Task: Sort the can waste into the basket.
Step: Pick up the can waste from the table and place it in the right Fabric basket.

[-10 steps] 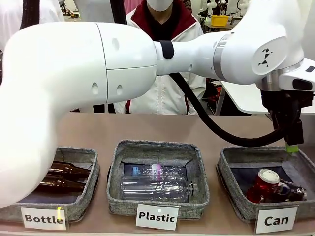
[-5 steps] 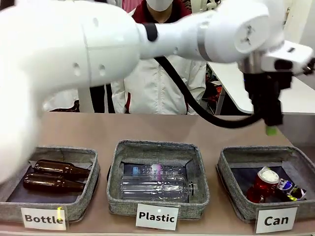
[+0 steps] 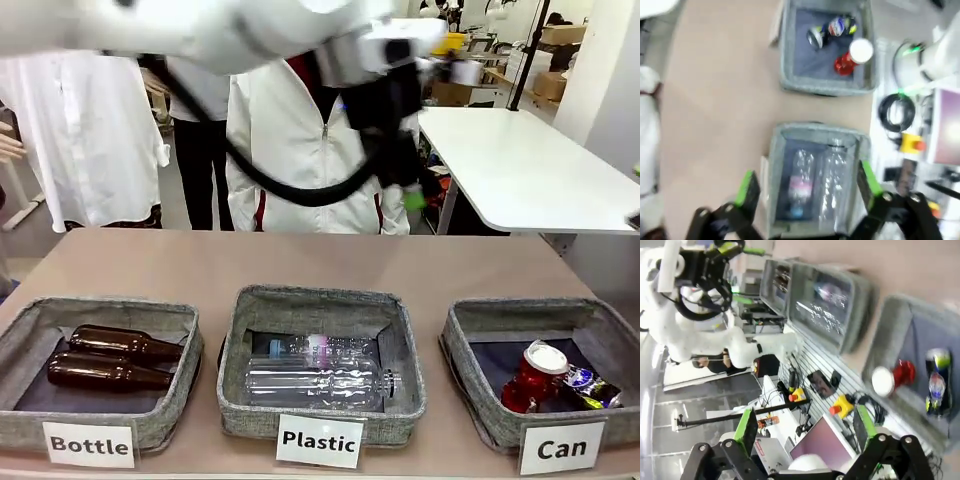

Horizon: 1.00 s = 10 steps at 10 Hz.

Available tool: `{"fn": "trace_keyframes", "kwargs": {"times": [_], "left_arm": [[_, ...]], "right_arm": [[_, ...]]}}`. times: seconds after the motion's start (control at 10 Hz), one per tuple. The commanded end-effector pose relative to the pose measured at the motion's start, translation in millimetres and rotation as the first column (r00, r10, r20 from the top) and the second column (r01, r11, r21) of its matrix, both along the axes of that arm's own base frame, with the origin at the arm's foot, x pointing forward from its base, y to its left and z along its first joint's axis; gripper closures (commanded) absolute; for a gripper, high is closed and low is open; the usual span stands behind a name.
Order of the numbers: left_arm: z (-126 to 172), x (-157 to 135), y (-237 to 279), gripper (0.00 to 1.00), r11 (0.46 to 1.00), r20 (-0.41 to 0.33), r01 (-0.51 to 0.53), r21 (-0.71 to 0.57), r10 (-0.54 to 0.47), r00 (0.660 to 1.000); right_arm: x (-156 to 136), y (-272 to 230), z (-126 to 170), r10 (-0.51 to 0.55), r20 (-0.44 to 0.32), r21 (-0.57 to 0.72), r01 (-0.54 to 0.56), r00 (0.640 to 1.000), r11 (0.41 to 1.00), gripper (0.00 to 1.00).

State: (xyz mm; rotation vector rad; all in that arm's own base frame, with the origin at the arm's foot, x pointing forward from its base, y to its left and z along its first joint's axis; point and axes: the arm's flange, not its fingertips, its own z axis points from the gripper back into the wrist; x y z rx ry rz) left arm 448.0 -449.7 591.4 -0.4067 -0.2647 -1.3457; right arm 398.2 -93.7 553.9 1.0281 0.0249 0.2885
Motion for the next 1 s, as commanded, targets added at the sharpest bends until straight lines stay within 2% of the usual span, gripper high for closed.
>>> {"fn": "trace_keyframes", "kwargs": {"times": [0.0, 0.1, 0.2, 0.3, 0.4, 0.5, 0.6, 0.7, 0.9], "left_arm": [[-38.1, -60.7, 114.6, 0.00, 0.983, 0.003, -0.072, -0.170, 0.073, 0.997], [-44.9, -66.8, 162.6, 0.00, 0.958, -0.016, -0.159, -0.238, 0.160, 0.987], [-48.7, -66.8, 205.1, 0.00, 0.925, -0.079, -0.227, -0.305, 0.213, 0.974], [-55.8, -64.3, 246.5, 0.00, 0.885, -0.220, -0.320, -0.338, 0.256, 0.941], [-58.5, -61.5, 282.5, 0.00, 0.799, -0.404, -0.439, -0.410, 0.273, 0.873], [-64.8, -59.2, 318.0, 0.00, 0.674, -0.621, -0.588, -0.447, 0.239, 0.746], [-75.0, -57.1, 344.5, 0.00, 0.558, -0.731, -0.708, -0.432, 0.242, 0.638], [-84.7, -58.2, 368.1, 0.00, 0.517, -0.789, -0.725, -0.455, 0.144, 0.598], [-113.0, -58.5, 414.5, 0.00, 0.410, -0.823, -0.743, -0.529, -0.036, 0.567]], "right_arm": [[26.7, 33.2, 6.3, 0.002, 0.049, 0.040, -0.004, 0.999, 0.999, 0.00], [39.4, 62.7, 2.9, 0.013, 0.073, 0.092, -0.020, 0.997, 0.996, 0.00], [47.3, 86.4, -2.1, 0.095, 0.085, 0.212, -0.112, 0.992, 0.971, 0.00], [55.2, 99.9, -11.5, 0.132, 0.065, 0.310, -0.146, 0.989, 0.940, 0.00], [62.8, 103.9, -19.9, 0.160, 0.024, 0.482, -0.152, 0.987, 0.863, 0.00], [71.5, 97.5, -31.2, 0.077, 0.007, 0.521, -0.069, 0.997, 0.851, 0.00], [76.0, 91.5, -41.9, -0.010, -0.004, 0.518, 0.011, 1.000, 0.855, 0.00], [75.1, 90.9, -54.5, -0.023, -0.019, 0.499, 0.029, 1.000, 0.866, 0.00], [67.1, 66.4, -69.9, -0.016, -0.006, 0.414, 0.017, 1.000, 0.910, 0.00]]}}
